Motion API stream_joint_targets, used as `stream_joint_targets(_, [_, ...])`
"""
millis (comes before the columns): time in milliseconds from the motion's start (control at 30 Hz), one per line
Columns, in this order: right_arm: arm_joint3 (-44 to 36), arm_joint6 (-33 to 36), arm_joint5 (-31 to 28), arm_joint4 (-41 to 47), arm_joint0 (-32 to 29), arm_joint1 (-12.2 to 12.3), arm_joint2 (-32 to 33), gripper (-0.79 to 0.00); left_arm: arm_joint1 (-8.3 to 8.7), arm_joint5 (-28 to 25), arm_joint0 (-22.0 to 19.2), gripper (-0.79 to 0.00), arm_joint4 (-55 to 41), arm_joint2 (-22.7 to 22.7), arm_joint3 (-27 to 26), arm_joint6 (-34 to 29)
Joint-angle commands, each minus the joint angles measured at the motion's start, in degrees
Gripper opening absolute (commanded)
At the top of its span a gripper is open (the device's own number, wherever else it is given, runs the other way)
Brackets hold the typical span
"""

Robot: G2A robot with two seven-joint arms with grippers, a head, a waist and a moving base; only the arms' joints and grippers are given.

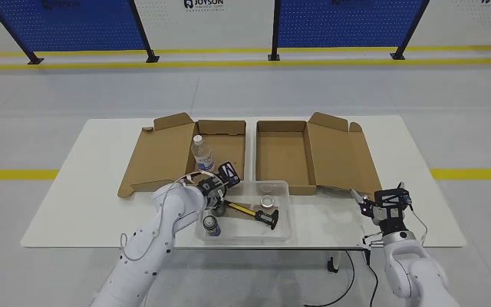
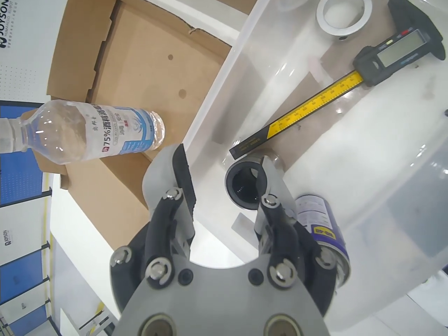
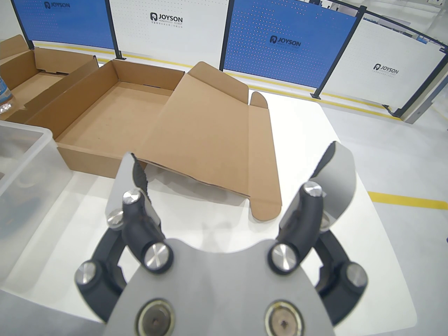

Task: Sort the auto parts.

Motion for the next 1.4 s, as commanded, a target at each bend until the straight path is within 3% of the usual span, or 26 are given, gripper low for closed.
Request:
stream_joint_targets(0, [0.0, 0.0, 0.0, 0.0, 0.0, 0.0, 0.0, 0.0, -0.04, 0.0, -0.37, -0.397, -0.56, 0.24, 0.45, -0.21])
stream_joint_targets(700, [0.0, 0.0, 0.0, 0.0, 0.0, 0.0, 0.0, 0.0, 0.31, -2.61, -2.13, -0.391, 0.89, 2.4, 3.01, -3.54])
stream_joint_targets(867, [0.0, 0.0, 0.0, 0.0, 0.0, 0.0, 0.0, 0.0, 0.24, -2.91, -2.73, -0.336, 0.75, 3.32, 3.8, -4.14])
stream_joint_targets(1367, [0.0, 0.0, 0.0, 0.0, 0.0, 0.0, 0.0, 0.0, 0.3, -7.41, -3.21, -0.286, -8.67, 4.15, 4.27, -5.93])
